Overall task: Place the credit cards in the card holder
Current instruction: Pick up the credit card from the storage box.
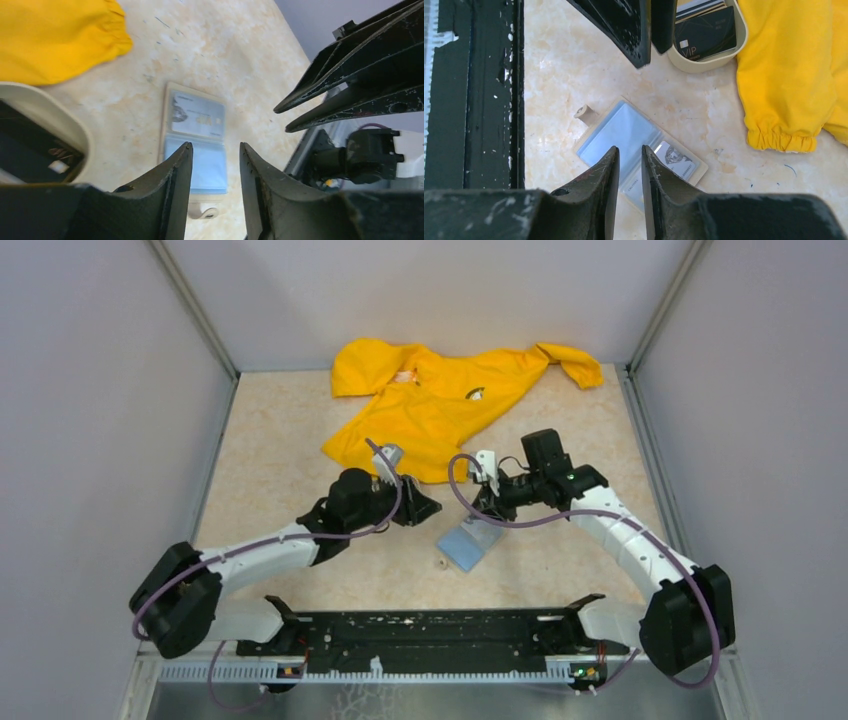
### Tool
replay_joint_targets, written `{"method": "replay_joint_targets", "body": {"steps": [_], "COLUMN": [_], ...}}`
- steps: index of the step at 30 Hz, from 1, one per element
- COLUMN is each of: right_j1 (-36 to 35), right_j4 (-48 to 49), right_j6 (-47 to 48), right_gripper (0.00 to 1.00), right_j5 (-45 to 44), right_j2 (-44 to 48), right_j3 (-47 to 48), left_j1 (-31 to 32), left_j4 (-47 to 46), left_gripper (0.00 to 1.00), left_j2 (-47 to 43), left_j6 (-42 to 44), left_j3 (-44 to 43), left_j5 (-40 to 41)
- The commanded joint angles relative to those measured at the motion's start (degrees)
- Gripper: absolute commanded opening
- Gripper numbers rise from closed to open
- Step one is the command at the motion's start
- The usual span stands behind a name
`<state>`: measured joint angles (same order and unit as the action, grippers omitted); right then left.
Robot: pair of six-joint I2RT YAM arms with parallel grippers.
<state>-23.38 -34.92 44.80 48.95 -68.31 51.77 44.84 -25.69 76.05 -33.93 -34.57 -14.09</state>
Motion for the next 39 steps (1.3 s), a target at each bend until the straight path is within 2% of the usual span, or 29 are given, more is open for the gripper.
{"method": "replay_joint_targets", "body": {"steps": [1,2,5,6,7,10,13,16,23,35,39], "right_j1": [0.75,0.78,0.79,0.79,0.79,0.79,0.79,0.79,0.79,0.79,0.79], "right_j4": [3.05,3.37,3.62,3.56,3.51,3.61,3.77,3.61,3.7,3.58,3.53], "right_j6": [-1.55,-1.55,-1.47,-1.45,-1.42,-1.33,-1.29,-1.29,-1.2,-1.03,-1.03], "right_gripper": [0.24,0.24,0.25,0.25,0.25,0.25,0.25,0.25,0.25,0.25,0.25], "right_j5": [1.62,0.99,-0.23,-0.46,-0.59,-0.98,-1.11,-1.37,-1.55,-1.51,-1.54], "right_j2": [2.02,2.01,1.38,1.2,1.07,0.77,0.51,0.07,-0.32,-0.81,-0.77], "right_j3": [0.6,0.4,0.18,0.24,0.26,0.06,-0.09,-0.1,-0.26,-0.35,-0.35], "left_j1": [-0.53,-0.61,-1.18,-1.67,-2.47,-7.56,-13.98,-16.96,-17.86,-17.84,-17.84], "left_j4": [7.85,9.32,12.26,13.74,14.95,19.1,21.28,21.67,23.71,25.41,29.21], "left_gripper": [0.52,0.56,0.9,0.97,0.98,0.98,0.98,0.98,0.99,0.99,0.99], "left_j2": [-7.96,-9.72,-14.7,-15.89,-16.88,-19.39,-20.62,-19.94,-11.88,-5.77,-2.15], "left_j6": [8.73,9.17,8.75,8.0,7.25,5.23,3.33,2.76,1.69,0.79,0.53], "left_j3": [3.09,4.0,6.93,7.58,8.18,9.25,10.13,10.51,6.42,1.61,-1.47], "left_j5": [12.62,15.73,23.1,24.87,25.85,24.59,19.65,17.18,16.21,18.08,18.54]}}
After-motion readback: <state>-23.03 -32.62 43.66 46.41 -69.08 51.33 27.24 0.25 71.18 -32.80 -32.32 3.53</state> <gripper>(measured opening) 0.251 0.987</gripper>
